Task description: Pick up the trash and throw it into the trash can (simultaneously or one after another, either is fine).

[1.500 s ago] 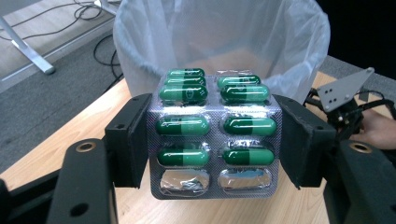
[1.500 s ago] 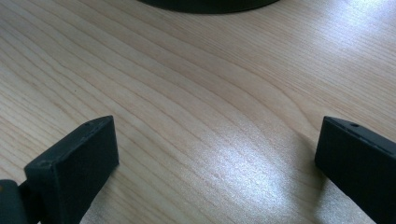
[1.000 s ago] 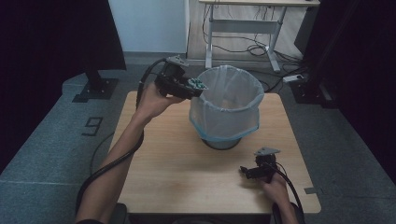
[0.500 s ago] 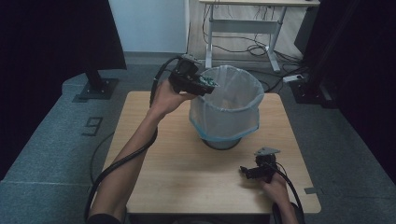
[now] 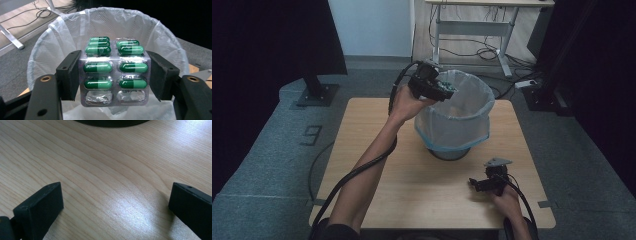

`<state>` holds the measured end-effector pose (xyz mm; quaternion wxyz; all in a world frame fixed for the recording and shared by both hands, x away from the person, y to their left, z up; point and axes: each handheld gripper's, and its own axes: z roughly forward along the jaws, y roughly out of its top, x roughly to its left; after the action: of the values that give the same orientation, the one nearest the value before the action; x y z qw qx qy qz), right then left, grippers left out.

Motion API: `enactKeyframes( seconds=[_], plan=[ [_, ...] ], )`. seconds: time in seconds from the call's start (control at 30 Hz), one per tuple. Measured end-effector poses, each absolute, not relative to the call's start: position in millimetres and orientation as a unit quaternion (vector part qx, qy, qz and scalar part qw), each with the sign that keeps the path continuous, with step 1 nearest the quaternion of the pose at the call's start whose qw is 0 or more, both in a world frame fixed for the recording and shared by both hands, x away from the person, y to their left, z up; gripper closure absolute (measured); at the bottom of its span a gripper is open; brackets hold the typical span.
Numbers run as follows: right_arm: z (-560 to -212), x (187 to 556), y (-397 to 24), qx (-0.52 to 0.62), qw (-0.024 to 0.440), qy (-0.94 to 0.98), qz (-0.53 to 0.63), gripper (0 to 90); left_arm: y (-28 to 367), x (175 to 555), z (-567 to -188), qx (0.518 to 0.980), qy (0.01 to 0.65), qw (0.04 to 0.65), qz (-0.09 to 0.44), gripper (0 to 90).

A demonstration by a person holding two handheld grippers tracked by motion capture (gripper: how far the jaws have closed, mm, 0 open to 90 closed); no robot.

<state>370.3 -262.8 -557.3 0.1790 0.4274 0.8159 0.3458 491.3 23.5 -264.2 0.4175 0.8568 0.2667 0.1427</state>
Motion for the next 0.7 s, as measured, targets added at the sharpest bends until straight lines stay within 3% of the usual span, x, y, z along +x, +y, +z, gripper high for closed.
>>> enactKeyframes(
  seconds=[0.4, 0.47, 0.53, 0.6, 0.7],
  plan=[
    [-557.3, 370.3, -262.8, 0.427, 0.179, 0.816, 0.346, 0.0, 9.8, 505.0, -288.1, 0.867, 0.28, 0.382, 0.153, 31.8],
    [-557.3, 370.3, -262.8, 0.427, 0.179, 0.816, 0.346, 0.0, 8.4, 506.6, -290.4, 0.869, 0.284, 0.377, 0.149, 26.7],
    [-557.3, 370.3, -262.8, 0.427, 0.179, 0.816, 0.346, 0.0, 6.5, 506.5, -293.1, 0.869, 0.286, 0.37, 0.162, 9.6],
    [-557.4, 370.3, -262.8, 0.427, 0.179, 0.816, 0.346, 0.0, 6.5, 506.6, -293.2, 0.868, 0.289, 0.37, 0.163, 1.2],
    [-557.4, 370.3, -262.8, 0.427, 0.179, 0.816, 0.346, 0.0, 9.5, 505.1, -290.9, 0.865, 0.286, 0.382, 0.153, 0.0]
  ],
)
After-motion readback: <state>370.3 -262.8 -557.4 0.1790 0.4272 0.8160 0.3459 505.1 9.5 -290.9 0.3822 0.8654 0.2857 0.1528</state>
